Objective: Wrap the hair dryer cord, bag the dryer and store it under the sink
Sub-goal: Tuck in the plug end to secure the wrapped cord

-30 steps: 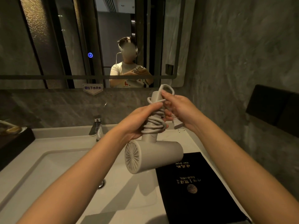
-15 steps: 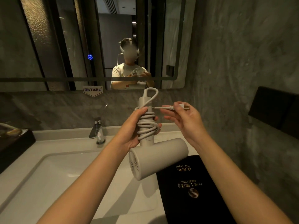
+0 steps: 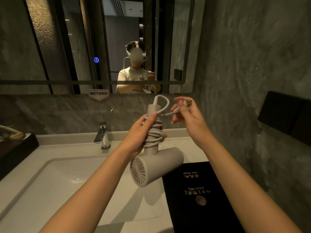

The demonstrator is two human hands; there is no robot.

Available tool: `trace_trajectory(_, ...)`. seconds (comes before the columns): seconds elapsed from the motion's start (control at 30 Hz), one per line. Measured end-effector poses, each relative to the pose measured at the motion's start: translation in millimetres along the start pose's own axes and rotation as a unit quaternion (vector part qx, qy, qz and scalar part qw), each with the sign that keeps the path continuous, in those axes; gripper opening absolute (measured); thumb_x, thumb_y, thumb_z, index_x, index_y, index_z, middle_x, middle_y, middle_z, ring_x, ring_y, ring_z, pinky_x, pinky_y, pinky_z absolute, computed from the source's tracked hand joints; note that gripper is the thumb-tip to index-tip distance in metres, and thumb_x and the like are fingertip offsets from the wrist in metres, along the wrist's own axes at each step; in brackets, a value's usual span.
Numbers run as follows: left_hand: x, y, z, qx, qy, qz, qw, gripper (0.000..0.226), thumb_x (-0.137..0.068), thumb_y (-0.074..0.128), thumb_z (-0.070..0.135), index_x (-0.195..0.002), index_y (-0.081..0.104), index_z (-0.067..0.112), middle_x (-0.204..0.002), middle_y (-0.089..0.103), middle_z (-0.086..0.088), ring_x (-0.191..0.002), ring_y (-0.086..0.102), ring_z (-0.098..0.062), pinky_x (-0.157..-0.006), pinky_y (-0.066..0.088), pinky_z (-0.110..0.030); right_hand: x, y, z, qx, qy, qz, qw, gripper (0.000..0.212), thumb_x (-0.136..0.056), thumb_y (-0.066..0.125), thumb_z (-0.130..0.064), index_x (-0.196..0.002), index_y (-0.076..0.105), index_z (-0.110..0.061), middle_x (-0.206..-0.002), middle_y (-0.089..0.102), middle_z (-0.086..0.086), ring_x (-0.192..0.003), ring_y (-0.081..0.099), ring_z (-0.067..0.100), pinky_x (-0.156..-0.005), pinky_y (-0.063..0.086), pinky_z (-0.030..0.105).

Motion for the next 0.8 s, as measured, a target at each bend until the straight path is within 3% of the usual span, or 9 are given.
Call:
trace_trajectory(0.1, -1.0, 1.1, 0.9, 0.019, -0.012, 0.023, 0.999, 0.056, -0.074, 0.061, 0.047, -0.109, 0.055, 0.004, -0.076, 0.066, -0.012, -0.059, 0.071, -0.024, -0.053, 0.057, -0.031, 3.9, 0.2, 1.8, -0.104, 0.020, -0.036, 0.994, 0.029, -0.101, 0.032, -0.024, -0.117, 0.050, -0.010, -0.091, 0.055, 0.010, -0.074, 0.057, 0.018, -0.075, 0.055, 0.036)
trace_trajectory(0.23, -0.8, -0.9, 0.2, 0.043, -0.027, 0.011, 0.999, 0.050, -0.083, 0.056, 0.043, -0.113, 0.054, 0.004, -0.072, 0.066, -0.010, -0.054, 0.069, -0.020, -0.051, 0.056, -0.029, 4.7, -2.7, 3.0, -0.158, 0.034, 0.005, 0.987, 0.021, -0.099, 0.040, -0.021, -0.113, 0.051, -0.010, -0.088, 0.063, 0.010, -0.069, 0.060, 0.017, -0.070, 0.058, 0.033)
trace_trajectory(0.33, 2.3, 0.7, 0.6, 0.069, -0.042, -0.029, 0.996, 0.046, -0.079, 0.057, 0.043, -0.105, 0.054, 0.005, -0.074, 0.066, -0.012, -0.056, 0.068, -0.023, -0.055, 0.058, -0.032, 2.5, -6.3, 1.9, -0.111, 0.023, 0.056, 0.992, 0.021, -0.092, 0.053, -0.027, -0.099, 0.049, -0.008, -0.072, 0.067, 0.003, -0.053, 0.056, 0.011, -0.053, 0.054, 0.027)
trace_trajectory(0.43, 4.2, 4.9, -3.6, 0.054, -0.039, -0.069, 0.995, 0.047, -0.077, 0.057, 0.046, -0.101, 0.053, 0.005, -0.074, 0.067, -0.012, -0.059, 0.067, -0.023, -0.061, 0.059, -0.035, 0.7, -7.3, -3.5, -0.039, 0.007, 0.087, 0.995, 0.027, -0.091, 0.054, -0.031, -0.099, 0.055, -0.006, -0.064, 0.059, -0.002, -0.047, 0.051, 0.005, -0.044, 0.044, 0.021)
trace_trajectory(0.53, 2.8, 10.9, -6.8, 0.076, -0.041, -0.089, 0.992, 0.060, -0.074, 0.060, 0.054, -0.104, 0.056, 0.003, -0.077, 0.067, -0.012, -0.064, 0.066, -0.025, -0.072, 0.057, -0.038, -1.3, -0.9, -4.1, 0.003, 0.018, 0.095, 0.995, 0.024, -0.092, 0.047, -0.040, -0.093, 0.065, -0.024, -0.064, 0.054, -0.003, -0.054, 0.050, 0.005, -0.047, 0.042, 0.021)
trace_trajectory(0.6, 1.0, 12.5, -5.2, 0.095, -0.043, -0.087, 0.991, 0.056, -0.075, 0.058, 0.054, -0.098, 0.060, 0.003, -0.077, 0.067, -0.011, -0.064, 0.067, -0.024, -0.072, 0.058, -0.036, -2.2, 3.8, -3.0, 0.014, 0.041, 0.080, 0.996, 0.029, -0.094, 0.043, -0.045, -0.096, 0.067, -0.030, -0.067, 0.052, -0.002, -0.060, 0.048, 0.009, -0.053, 0.041, 0.024)
trace_trajectory(0.8, -2.9, 7.8, -2.1, 0.053, -0.026, -0.088, 0.994, 0.056, -0.076, 0.061, 0.055, -0.101, 0.063, 0.005, -0.080, 0.066, -0.013, -0.067, 0.065, -0.026, -0.070, 0.057, -0.036, 0.9, 7.2, -13.9, 0.050, 0.039, 0.000, 0.998, 0.029, -0.099, 0.038, -0.036, -0.095, 0.066, -0.031, -0.075, 0.049, 0.003, -0.066, 0.043, 0.013, -0.058, 0.036, 0.024)
Point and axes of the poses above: each hand's wrist, its own x-axis away from the middle knuckle, its own y-axis out of the palm, z = x × y, the point moved 1 cm from there along -x, towards the middle knuckle
